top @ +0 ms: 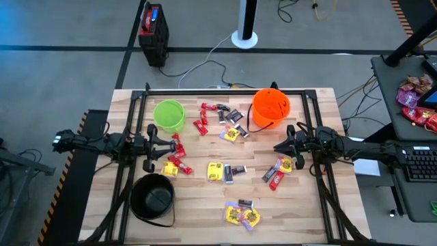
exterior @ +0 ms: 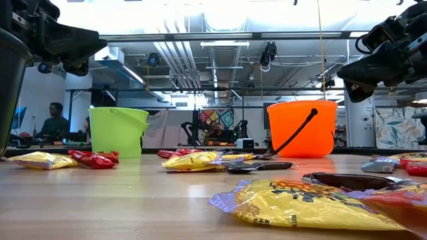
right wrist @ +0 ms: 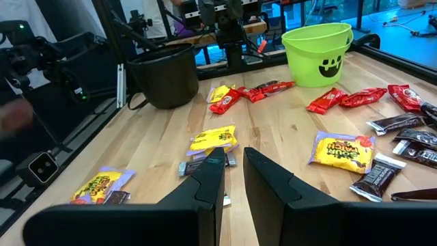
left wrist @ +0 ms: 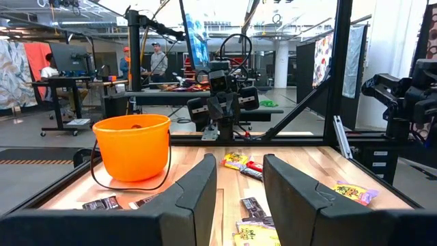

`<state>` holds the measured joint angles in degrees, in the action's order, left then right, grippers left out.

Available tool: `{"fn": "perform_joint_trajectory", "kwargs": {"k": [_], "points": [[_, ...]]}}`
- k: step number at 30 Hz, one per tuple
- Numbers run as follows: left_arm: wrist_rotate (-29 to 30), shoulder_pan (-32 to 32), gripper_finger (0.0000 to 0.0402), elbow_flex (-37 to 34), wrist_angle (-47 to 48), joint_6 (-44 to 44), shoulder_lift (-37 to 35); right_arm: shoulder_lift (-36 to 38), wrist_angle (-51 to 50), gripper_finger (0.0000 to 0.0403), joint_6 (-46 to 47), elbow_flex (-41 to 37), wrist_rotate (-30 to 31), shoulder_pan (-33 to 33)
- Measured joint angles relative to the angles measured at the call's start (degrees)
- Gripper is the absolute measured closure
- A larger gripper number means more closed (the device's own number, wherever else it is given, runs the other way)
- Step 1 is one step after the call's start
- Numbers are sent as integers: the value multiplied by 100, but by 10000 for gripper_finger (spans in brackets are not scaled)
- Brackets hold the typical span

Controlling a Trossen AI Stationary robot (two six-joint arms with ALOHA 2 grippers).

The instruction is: Sort candy by brand, put in halloween buckets

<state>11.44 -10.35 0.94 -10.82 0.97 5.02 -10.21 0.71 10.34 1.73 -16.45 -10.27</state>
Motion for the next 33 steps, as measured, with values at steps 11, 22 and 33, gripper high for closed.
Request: {"fn": "perform_joint_trajectory", "kwargs": {"k": [11,22,33], "points": [[0,0,296,-1,-419,-24,4,2,1,355,-49,-1,0,1],[-10,-11,296,4,-2670,-1873,3,-288,1605,355,1209,365,-219,309],[126,-11,296,41,-2792,-2907,1164,-1908,-1769,355,744,3000,765,565]]}}
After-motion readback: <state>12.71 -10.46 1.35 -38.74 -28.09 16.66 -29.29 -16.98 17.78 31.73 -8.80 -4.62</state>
